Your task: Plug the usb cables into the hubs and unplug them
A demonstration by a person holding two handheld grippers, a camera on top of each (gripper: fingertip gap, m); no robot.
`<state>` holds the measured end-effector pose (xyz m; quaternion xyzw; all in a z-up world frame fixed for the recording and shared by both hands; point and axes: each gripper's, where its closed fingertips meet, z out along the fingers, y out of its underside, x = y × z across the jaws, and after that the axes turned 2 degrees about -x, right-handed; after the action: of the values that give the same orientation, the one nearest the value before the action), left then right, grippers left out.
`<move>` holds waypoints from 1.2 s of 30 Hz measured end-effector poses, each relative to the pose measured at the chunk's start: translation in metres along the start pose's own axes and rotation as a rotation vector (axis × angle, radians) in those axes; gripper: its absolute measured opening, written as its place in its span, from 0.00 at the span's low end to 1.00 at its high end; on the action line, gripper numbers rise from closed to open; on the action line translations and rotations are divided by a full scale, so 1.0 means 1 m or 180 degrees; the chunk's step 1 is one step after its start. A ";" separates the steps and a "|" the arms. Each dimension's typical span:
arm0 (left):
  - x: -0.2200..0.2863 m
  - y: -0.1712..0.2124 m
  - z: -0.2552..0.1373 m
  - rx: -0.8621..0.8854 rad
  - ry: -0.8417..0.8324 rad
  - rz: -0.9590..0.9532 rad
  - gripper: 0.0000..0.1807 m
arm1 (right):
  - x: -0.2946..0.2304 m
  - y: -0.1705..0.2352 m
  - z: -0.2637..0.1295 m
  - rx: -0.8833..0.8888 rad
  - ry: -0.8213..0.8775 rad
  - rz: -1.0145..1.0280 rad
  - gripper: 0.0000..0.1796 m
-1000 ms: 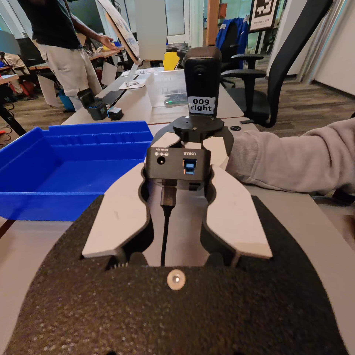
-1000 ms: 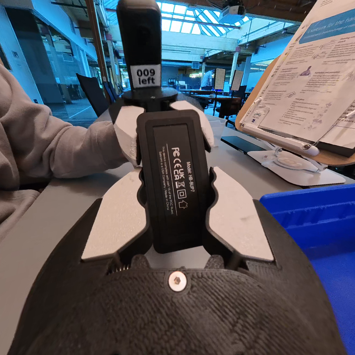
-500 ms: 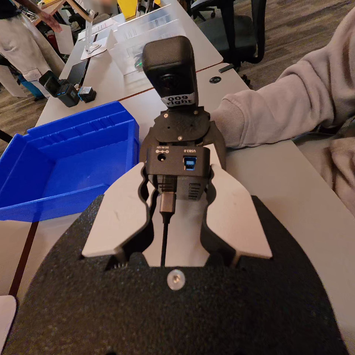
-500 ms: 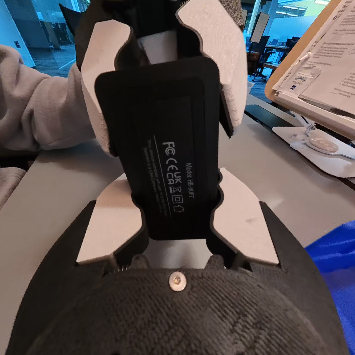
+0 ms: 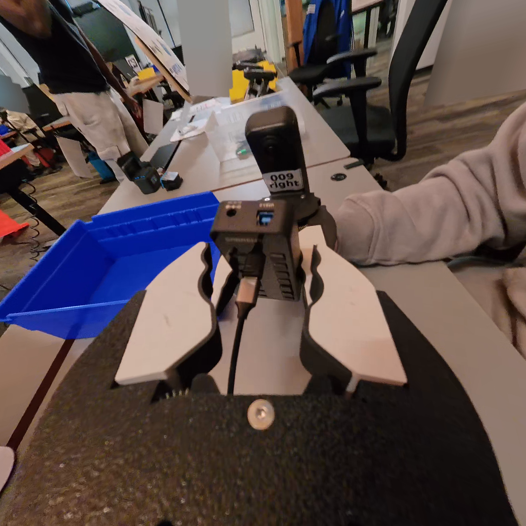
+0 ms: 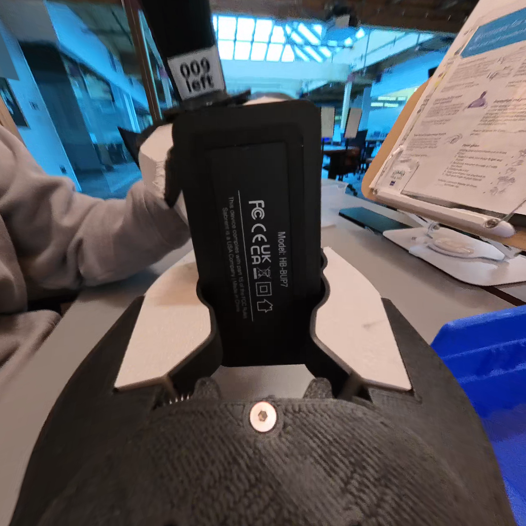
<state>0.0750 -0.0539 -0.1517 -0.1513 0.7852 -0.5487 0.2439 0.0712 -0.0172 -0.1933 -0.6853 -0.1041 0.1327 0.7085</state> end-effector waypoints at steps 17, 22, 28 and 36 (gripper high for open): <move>-0.003 0.002 0.017 -0.0239 -0.0208 -0.0515 0.35 | -0.008 0.003 0.000 0.0072 -0.0225 -0.0048 0.40; 0.003 0.011 0.017 -0.0418 -0.0063 -0.0357 0.32 | -0.006 0.017 0.003 -0.0254 -0.0132 -0.0187 0.40; 0.006 0.022 0.007 -0.0629 0.0080 -0.0199 0.31 | -0.008 0.020 0.007 -0.0281 -0.0091 -0.0257 0.41; 0.005 0.030 0.005 -0.0673 0.0166 -0.0181 0.31 | -0.007 0.017 0.010 -0.0218 0.0001 -0.0315 0.41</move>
<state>0.0747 -0.0503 -0.1822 -0.1841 0.8402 -0.4733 0.1904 0.0607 -0.0094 -0.2095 -0.7032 -0.1423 0.0938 0.6903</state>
